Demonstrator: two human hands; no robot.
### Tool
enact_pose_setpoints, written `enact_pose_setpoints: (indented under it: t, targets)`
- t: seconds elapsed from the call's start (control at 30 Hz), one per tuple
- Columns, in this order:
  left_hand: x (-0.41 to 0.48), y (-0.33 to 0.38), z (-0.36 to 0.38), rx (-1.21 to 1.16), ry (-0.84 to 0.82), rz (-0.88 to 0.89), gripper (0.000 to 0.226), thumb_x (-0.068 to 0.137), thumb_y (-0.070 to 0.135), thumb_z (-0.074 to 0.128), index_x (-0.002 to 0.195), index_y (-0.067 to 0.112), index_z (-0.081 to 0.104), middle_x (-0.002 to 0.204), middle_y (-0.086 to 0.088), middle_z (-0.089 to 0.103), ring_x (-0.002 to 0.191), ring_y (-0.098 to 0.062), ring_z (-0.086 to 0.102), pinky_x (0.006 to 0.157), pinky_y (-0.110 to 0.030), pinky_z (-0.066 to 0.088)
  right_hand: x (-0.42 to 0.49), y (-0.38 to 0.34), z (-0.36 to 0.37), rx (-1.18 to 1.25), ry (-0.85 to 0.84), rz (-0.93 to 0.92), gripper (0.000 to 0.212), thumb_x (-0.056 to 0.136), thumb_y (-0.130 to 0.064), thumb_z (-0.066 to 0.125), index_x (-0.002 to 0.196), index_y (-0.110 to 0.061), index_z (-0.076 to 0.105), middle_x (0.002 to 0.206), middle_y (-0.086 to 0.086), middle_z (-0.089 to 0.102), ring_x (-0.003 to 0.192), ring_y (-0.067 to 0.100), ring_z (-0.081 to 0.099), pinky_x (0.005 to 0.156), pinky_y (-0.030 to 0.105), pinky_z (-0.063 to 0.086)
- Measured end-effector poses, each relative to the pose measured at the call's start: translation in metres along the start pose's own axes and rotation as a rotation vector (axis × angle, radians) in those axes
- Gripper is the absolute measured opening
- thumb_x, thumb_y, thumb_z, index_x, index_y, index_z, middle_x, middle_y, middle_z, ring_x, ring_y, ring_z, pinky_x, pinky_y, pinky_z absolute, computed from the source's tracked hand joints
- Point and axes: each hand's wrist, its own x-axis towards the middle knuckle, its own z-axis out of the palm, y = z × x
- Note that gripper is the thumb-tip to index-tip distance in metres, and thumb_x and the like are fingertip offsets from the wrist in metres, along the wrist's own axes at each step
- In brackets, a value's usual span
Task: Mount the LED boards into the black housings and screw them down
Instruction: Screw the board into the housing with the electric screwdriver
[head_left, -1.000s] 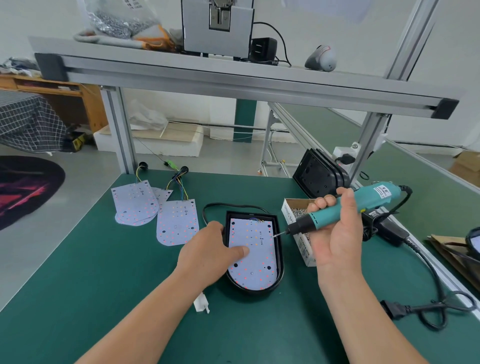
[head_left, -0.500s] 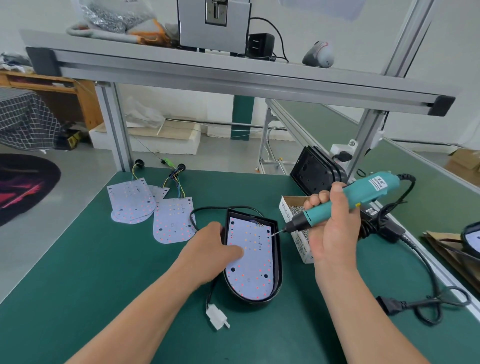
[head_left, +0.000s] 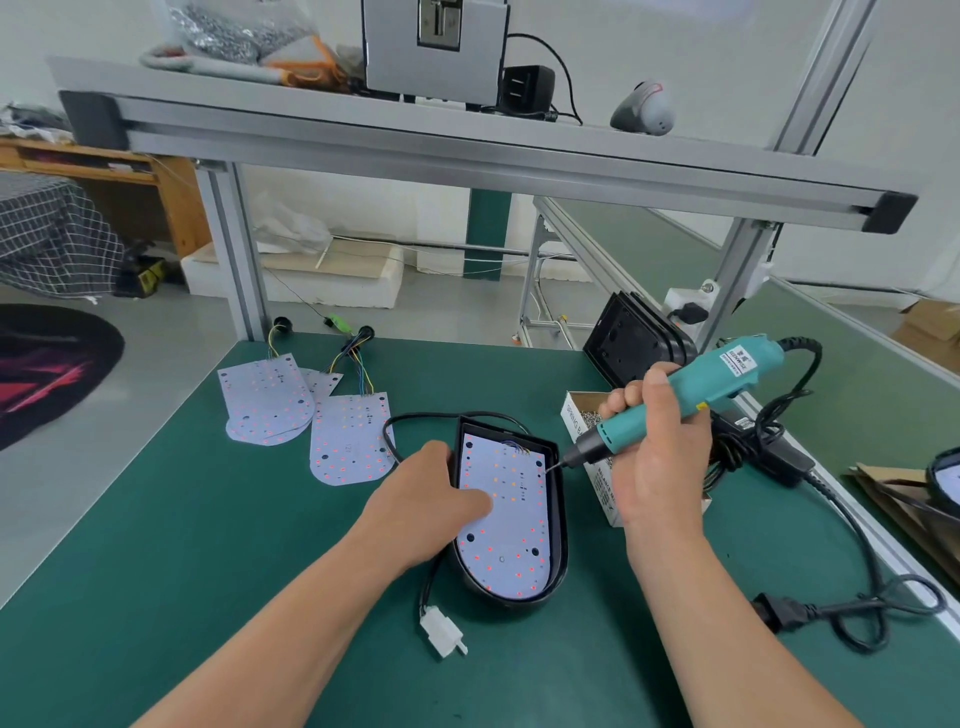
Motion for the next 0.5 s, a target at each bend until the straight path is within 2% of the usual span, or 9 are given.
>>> enact_pose_setpoints:
  t: [0.3, 0.5]
  targets:
    - [0.0007, -0.0007, 0.0004, 0.012, 0.005, 0.01, 0.039, 0.07, 0.041, 0.069, 0.096, 0.016, 0.053, 0.081, 0.005, 0.059, 0.069, -0.019, 0.052, 0.065, -0.036, 0.042, -0.0013, 0.0055, 0.001, -0.061, -0.029, -0.027, 0.013, 0.102, -0.017, 0.066, 0.109, -0.016, 0.056, 0.083, 0.006, 0.049, 0.074, 0.025, 0.053, 0.082, 0.038, 0.051]
    - [0.0007, 0.0004, 0.0004, 0.014, 0.005, 0.014, 0.039, 0.071, 0.04, 0.069, 0.096, 0.015, 0.051, 0.08, 0.005, 0.056, 0.068, -0.019, 0.049, 0.064, -0.034, 0.04, -0.004, 0.0034, 0.0046, -0.059, -0.101, -0.034, 0.016, 0.101, -0.017, 0.066, 0.113, -0.015, 0.055, 0.081, 0.004, 0.051, 0.073, 0.022, 0.054, 0.079, 0.034, 0.054]
